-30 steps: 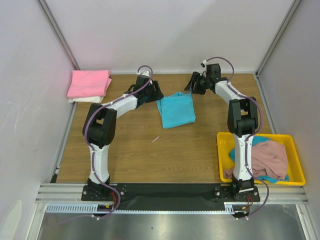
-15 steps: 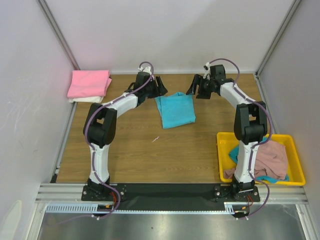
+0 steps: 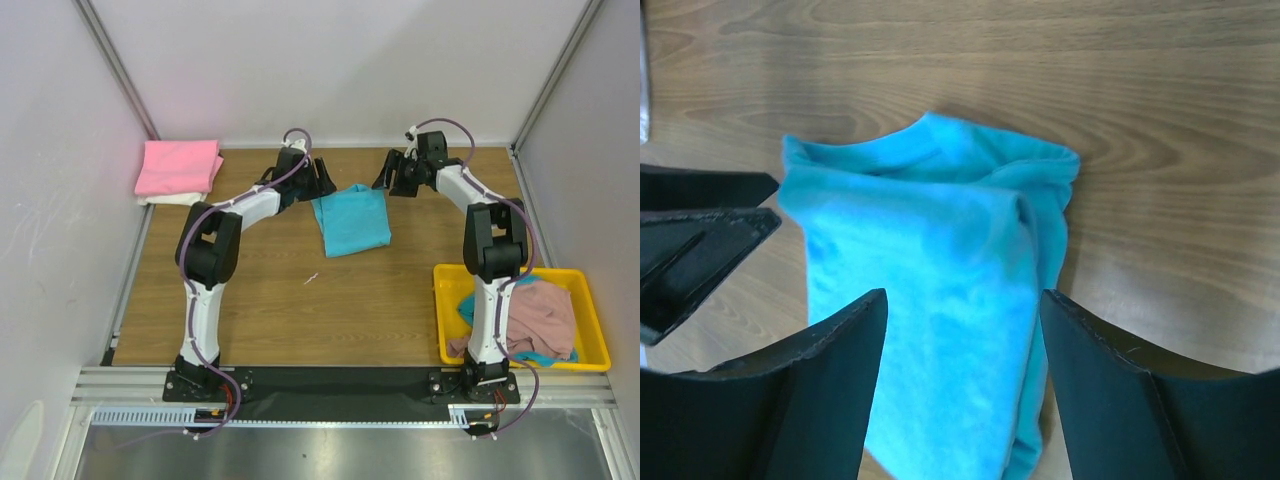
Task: Fold and stack the t-shirts
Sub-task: Fold the tshirt
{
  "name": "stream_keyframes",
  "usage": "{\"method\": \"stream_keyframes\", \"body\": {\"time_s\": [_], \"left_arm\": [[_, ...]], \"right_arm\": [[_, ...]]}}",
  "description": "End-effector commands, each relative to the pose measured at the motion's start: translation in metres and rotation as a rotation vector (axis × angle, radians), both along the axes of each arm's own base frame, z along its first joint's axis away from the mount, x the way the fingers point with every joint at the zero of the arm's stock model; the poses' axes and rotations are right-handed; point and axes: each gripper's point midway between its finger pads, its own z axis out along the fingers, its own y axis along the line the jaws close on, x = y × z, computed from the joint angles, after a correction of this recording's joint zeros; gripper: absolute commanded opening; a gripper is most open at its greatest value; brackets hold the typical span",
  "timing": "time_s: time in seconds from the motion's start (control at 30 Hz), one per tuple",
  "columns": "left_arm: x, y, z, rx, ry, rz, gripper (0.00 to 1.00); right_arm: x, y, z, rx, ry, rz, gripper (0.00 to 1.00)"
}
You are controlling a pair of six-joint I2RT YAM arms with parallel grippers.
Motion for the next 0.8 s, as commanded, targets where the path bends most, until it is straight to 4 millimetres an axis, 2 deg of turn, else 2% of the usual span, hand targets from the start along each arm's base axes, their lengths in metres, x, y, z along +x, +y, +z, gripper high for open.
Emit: {"method": "stream_keyframes", "body": {"time_s": [0.0, 0.17, 0.37, 0.47, 0.53, 0.63, 0.67, 0.7, 0.77], "left_arm": [[0.009, -0.007, 0.009, -0.014, -0.028, -0.015, 0.67], [0.01, -0.007, 0.002, -0.008, -0.02, -0.017, 0.66], [0.016, -0.012, 0.0, -0.017, -0.023, -0.023, 0.48], [0.018, -0.013, 0.0, -0.022, -0.023, -0.02, 0.43], [0.019, -0.014, -0.001, -0.028, -0.018, -0.019, 0.36], [0.018, -0.013, 0.001, -0.029, -0.018, -0.013, 0.19], [0.018, -0.012, 0.002, -0.029, -0.019, -0.009, 0.06], [0.017, -0.011, 0.002, -0.026, -0.021, -0.006, 0.0], [0.017, -0.011, 0.012, -0.03, -0.041, -0.001, 0.0]], "right_arm": [[0.021, 0.002, 0.006, 0.001, -0.045, -0.01, 0.68], [0.03, 0.004, -0.003, -0.007, -0.037, -0.001, 0.66], [0.038, 0.008, -0.01, 0.007, -0.032, 0.001, 0.57], [0.039, 0.01, -0.013, 0.015, -0.02, 0.01, 0.5], [0.039, 0.011, -0.011, 0.019, -0.024, 0.011, 0.47], [0.038, 0.014, -0.011, 0.028, -0.021, 0.024, 0.36], [0.037, 0.014, -0.012, 0.032, -0.017, 0.027, 0.29], [0.037, 0.014, -0.013, 0.036, -0.014, 0.03, 0.25], [0.035, 0.017, -0.013, 0.043, -0.008, 0.039, 0.17]]}}
